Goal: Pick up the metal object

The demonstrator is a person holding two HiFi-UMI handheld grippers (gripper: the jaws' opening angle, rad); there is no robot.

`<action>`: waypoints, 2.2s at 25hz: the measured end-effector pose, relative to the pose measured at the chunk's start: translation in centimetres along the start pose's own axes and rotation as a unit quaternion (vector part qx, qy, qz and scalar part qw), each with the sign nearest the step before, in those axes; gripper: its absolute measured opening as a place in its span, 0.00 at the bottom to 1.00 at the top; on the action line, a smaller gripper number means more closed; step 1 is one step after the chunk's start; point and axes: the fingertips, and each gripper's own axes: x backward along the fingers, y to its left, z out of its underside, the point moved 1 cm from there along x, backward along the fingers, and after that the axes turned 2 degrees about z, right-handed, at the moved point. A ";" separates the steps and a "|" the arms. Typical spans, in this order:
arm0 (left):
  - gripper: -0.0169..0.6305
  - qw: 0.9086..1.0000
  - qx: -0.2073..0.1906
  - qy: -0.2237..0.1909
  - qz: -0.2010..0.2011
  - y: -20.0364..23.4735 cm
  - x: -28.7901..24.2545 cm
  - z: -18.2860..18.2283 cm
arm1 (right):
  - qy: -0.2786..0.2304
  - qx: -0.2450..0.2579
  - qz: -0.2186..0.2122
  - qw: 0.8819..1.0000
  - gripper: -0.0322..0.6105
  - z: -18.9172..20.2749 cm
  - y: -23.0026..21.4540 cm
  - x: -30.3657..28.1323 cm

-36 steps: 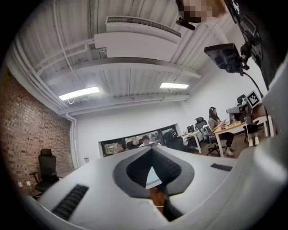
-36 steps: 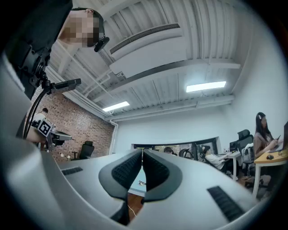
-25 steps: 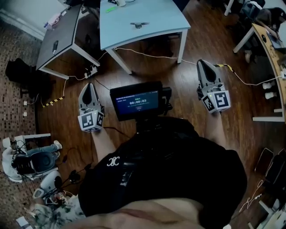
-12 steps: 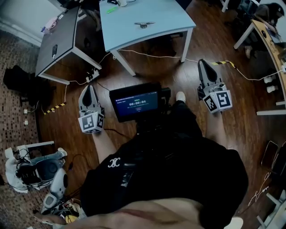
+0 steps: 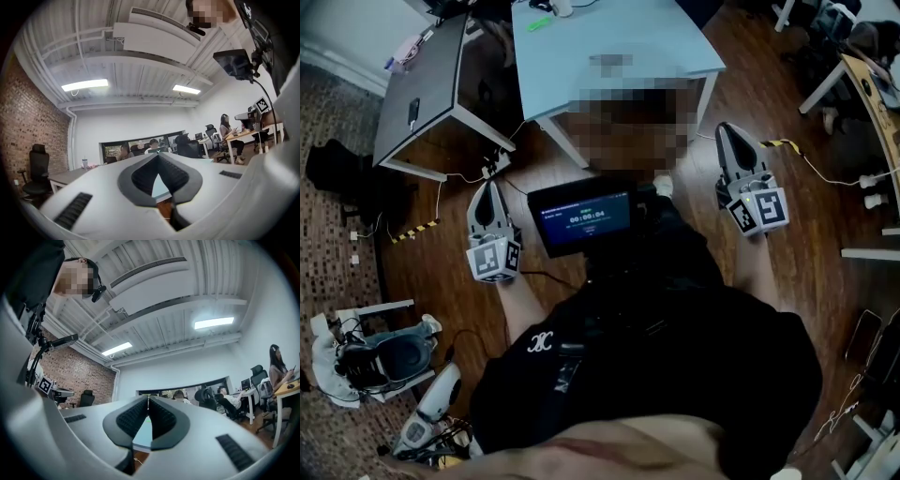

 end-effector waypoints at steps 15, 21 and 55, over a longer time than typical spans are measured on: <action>0.04 0.999 -0.021 -0.024 -0.003 0.1 -27.6 -1.9 | 0.020 0.025 -0.047 0.998 0.07 5.5 -14.1 -22.4; 0.04 0.999 -0.029 -0.021 -0.002 -1.2 -33.8 -2.2 | 0.050 0.017 -0.088 0.995 0.07 7.9 -16.9 -28.6; 0.04 0.999 -0.014 0.017 -0.028 10.0 -40.1 1.6 | 0.206 0.171 -0.256 0.929 0.18 27.1 -7.4 -44.0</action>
